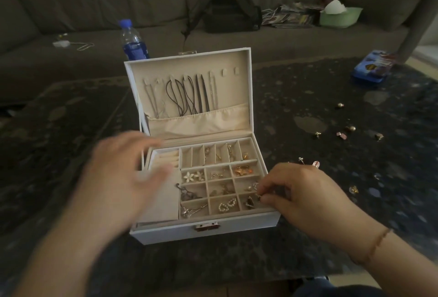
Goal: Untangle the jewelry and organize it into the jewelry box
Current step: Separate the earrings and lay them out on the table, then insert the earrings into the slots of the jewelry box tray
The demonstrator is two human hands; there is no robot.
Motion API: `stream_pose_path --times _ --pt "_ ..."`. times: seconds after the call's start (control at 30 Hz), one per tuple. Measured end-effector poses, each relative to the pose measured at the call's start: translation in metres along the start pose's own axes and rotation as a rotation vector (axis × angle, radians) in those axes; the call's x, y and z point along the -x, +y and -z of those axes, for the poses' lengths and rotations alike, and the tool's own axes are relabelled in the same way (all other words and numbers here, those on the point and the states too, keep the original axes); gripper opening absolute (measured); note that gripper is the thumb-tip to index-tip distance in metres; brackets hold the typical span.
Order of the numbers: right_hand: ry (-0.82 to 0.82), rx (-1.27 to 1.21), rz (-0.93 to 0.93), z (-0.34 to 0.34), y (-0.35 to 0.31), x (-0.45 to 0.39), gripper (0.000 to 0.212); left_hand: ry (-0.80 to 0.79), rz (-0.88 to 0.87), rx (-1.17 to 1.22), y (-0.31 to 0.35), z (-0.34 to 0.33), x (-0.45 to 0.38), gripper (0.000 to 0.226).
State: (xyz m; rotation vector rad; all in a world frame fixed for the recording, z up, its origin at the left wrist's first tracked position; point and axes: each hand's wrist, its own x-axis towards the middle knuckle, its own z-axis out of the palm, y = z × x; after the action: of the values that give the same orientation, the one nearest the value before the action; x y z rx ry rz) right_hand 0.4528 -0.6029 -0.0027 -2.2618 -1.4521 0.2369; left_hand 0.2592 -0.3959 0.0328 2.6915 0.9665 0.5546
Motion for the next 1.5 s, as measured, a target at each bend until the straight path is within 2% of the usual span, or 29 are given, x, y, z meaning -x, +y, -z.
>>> stream_pose_path --times 0.07,0.1,0.17,0.2,0.27,0.3,0.4,0.47,0.53,0.6,0.67,0.73,0.8,0.87,0.9,0.93,1.0,1.07,1.13,1.2,1.27,1.33,1.43,1.5 --pt "-0.002 0.046 0.006 -0.003 -0.002 0.0 0.007 0.096 0.204 -0.145 -0.053 0.018 -0.006 0.059" --pt "-0.005 0.058 -0.014 -0.004 -0.003 0.0 0.007 0.085 0.319 -0.164 -0.08 0.021 -0.008 0.073" --pt "-0.003 0.069 -0.052 -0.003 -0.002 -0.003 0.007 0.03 0.523 0.018 -0.118 0.025 -0.003 0.096" --pt "-0.011 0.065 -0.059 -0.003 -0.001 -0.005 0.008 -0.022 0.585 0.161 -0.124 0.03 0.003 0.09" --pt "-0.061 0.03 -0.075 -0.002 0.002 -0.007 0.009 -0.079 0.612 0.48 -0.125 0.034 0.009 0.054" --pt "-0.078 0.005 -0.083 -0.002 0.003 -0.007 0.008 -0.099 0.624 0.611 -0.123 0.035 0.008 0.049" --pt "0.025 -0.129 -0.089 0.002 0.005 -0.007 0.011 -0.091 0.601 0.819 -0.118 0.043 0.013 0.069" --pt "0.147 -0.215 -0.111 0.005 0.005 -0.008 0.018 -0.017 0.642 0.84 -0.113 0.043 0.017 0.083" --pt "0.191 -0.232 -0.126 0.006 0.005 -0.009 0.021 0.001 0.68 0.815 -0.116 0.034 0.025 0.096" --pt "0.216 -0.248 -0.124 0.005 0.003 -0.011 0.02 0.012 0.731 0.887 -0.112 0.028 0.032 0.092" --pt "0.24 -0.269 -0.119 0.002 0.002 -0.013 0.015 -0.021 0.723 1.049 -0.101 0.025 0.035 0.072" --pt "0.265 -0.304 -0.121 0.0 0.001 -0.017 0.009 0.052 0.69 1.191 -0.095 0.023 0.034 0.06" --pt "0.287 -0.373 -0.123 0.001 -0.002 -0.02 0.008 0.136 0.597 1.33 -0.078 0.025 0.036 0.071" --pt "0.301 -0.495 -0.112 0.004 -0.008 -0.024 0.02 0.137 0.471 1.386 -0.05 0.024 0.033 0.089" --pt "0.295 -0.563 -0.105 0.005 -0.011 -0.025 0.027 0.114 0.416 1.338 -0.033 0.02 0.031 0.094" --pt "0.28 -0.621 -0.102 0.007 -0.015 -0.027 0.032 0.072 0.383 1.292 -0.014 0.011 0.029 0.087" --pt "0.238 -0.713 -0.104 0.009 -0.022 -0.029 0.036 0.017 0.382 1.143 0.014 -0.008 0.03 0.06" --pt "0.202 -0.775 -0.127 0.011 -0.025 -0.03 0.037 -0.064 0.13 0.842 0.033 -0.03 0.038 0.066" --pt "0.2 -0.771 -0.176 0.01 -0.026 -0.029 0.028 -0.137 -0.102 0.501 0.044 -0.049 0.054 0.071" --pt "0.243 -0.561 -0.207 0.007 -0.021 -0.027 0.014 -0.143 -0.205 0.332 0.048 -0.062 0.063 0.067" --pt "0.249 -0.215 -0.192 0.004 -0.014 -0.024 0.019 -0.144 -0.235 0.241 0.043 -0.075 0.062 0.063" --pt "0.156 -0.007 -0.175 0.003 -0.01 -0.022 0.021 -0.12 -0.278 0.146 0.042 -0.081 0.06 0.057" --pt "0.015 -0.04 -0.185 -0.001 -0.005 -0.02 0.02 -0.081 -0.393 0.058 0.043 -0.084 0.06 0.044" --pt "0.041 -0.071 -0.163 -0.004 -0.001 -0.019 0.017 -0.04 -0.45 0.042 0.045 -0.087 0.056 0.041"
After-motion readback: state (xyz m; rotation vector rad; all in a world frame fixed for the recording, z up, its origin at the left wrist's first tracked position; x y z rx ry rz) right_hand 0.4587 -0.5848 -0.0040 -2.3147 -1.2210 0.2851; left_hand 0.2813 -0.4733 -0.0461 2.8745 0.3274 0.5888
